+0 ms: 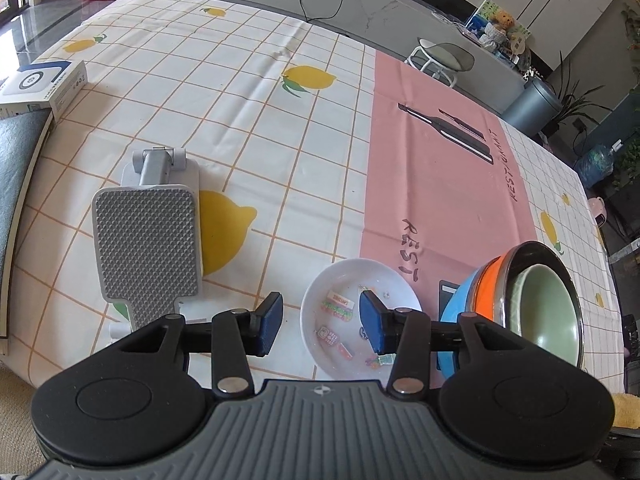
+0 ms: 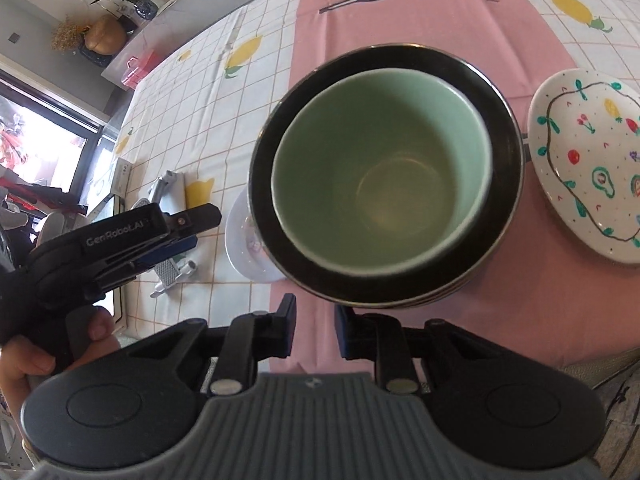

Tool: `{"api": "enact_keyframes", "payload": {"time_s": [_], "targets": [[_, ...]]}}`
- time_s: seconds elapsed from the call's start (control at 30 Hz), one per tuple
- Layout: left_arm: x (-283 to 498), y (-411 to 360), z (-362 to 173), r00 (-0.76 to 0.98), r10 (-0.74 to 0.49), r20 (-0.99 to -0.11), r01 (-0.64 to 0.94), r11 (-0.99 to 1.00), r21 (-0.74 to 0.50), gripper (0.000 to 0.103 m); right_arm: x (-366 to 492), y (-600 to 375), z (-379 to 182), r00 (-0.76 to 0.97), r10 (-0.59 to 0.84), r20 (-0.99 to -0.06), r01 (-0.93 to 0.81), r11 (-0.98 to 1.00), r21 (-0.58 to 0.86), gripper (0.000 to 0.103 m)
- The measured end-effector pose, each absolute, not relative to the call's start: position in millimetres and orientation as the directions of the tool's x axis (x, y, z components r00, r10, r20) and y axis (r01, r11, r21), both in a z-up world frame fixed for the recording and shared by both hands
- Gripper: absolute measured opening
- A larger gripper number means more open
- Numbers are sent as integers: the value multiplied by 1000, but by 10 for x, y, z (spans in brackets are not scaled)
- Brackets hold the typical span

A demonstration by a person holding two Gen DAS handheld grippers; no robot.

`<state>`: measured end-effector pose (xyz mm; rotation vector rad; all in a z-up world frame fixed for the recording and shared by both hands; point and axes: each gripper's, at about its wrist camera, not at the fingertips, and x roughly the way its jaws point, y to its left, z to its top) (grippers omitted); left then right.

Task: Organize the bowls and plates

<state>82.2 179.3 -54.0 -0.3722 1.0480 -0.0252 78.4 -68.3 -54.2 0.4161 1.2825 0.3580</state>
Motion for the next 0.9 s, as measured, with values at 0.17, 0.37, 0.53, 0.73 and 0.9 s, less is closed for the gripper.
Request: {"api": "enact_keyframes", "payload": {"time_s": [0.17, 0.37, 0.53, 0.73, 0.9], "targets": [[850, 1708, -566, 491, -191, -850, -125, 950, -286, 52, 838, -658, -659, 240, 477, -846, 27, 867, 497, 21], [871, 1634, -606, 476, -180, -861, -119, 957, -266, 55, 874, -607, -727, 247, 493, -834, 106, 842, 529, 36], [933, 1673, -702, 434, -227, -872, -135, 940, -312, 54, 908, -531, -761, 254, 502, -827, 136, 828, 544, 44], [966, 1778, -806, 407, -246, -880, -210, 912, -353, 38, 911, -498, -854, 284, 479, -830, 228, 807, 544, 39], [994, 1828, -861, 398, -245, -884, -245, 900, -360, 31, 892, -541, -931, 301, 470, -830, 280, 788, 548, 28]]}}
